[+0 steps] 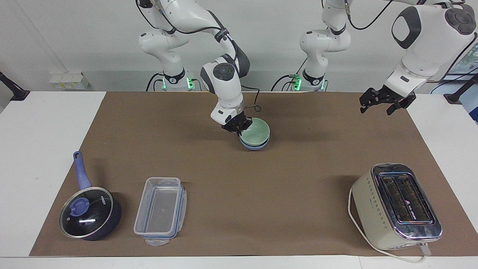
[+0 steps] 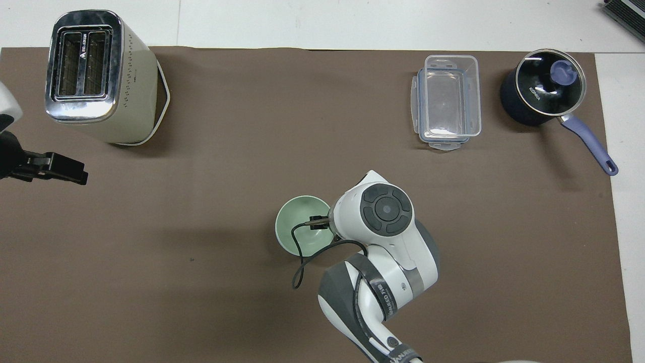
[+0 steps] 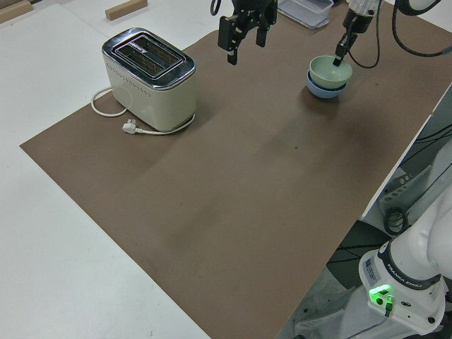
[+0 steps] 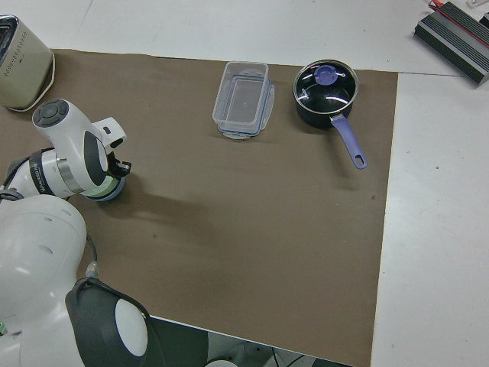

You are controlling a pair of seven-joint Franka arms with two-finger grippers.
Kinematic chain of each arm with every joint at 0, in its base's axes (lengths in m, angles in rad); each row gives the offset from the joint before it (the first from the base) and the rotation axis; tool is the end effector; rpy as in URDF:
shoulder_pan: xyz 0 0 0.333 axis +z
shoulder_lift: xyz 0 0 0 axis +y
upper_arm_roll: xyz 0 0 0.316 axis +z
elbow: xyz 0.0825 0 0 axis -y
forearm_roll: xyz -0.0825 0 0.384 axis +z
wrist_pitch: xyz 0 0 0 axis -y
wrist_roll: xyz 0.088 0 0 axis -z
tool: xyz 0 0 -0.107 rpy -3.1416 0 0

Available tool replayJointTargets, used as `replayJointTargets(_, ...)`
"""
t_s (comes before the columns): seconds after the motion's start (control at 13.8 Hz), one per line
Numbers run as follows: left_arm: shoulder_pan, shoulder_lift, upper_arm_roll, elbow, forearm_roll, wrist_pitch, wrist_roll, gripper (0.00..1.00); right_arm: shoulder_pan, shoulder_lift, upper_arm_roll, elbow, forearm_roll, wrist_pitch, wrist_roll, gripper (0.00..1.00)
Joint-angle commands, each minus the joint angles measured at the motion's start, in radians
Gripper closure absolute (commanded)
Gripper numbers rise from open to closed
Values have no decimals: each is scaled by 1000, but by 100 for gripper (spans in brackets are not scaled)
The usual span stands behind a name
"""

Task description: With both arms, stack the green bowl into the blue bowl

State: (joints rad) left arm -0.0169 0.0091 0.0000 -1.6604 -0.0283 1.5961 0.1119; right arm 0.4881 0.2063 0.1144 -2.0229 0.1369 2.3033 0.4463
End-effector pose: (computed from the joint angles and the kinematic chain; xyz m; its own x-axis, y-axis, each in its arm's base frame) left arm 0.5554 -0.0124 0.5794 0.9894 -0.1276 -0.0697 -0.1254 -0.9915 0.0362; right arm 0.4901 0.3381 0.3565 0.9979 0.0647 0.0049 0.0647 -0.9869 -0.1478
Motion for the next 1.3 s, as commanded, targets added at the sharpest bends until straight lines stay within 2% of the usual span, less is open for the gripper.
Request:
replayJointTargets(0.0, 5, -27, -5, -36, 18, 24, -9, 0, 0, -11, 2, -3, 13, 13, 29, 46)
replayJointTargets(0.14, 5, -27, -5, -36, 18, 25, -9, 0, -2, -24, 2, 9, 13, 4, 32, 26)
replayJointTargets(0.43, 5, -27, -5, -36, 18, 25, -9, 0, -46, -109, -9, 9, 13, -48, 34, 1)
replayJointTargets(0.87, 5, -27, -5, -36, 18, 24, -9, 0, -236, -240, -12, 21, -5, -157, 11, 0)
replayJointTargets(1.23, 5, -27, -5, -36, 18, 25, -8, 0, -456, -251, -13, 150, -31, -291, -142, 0)
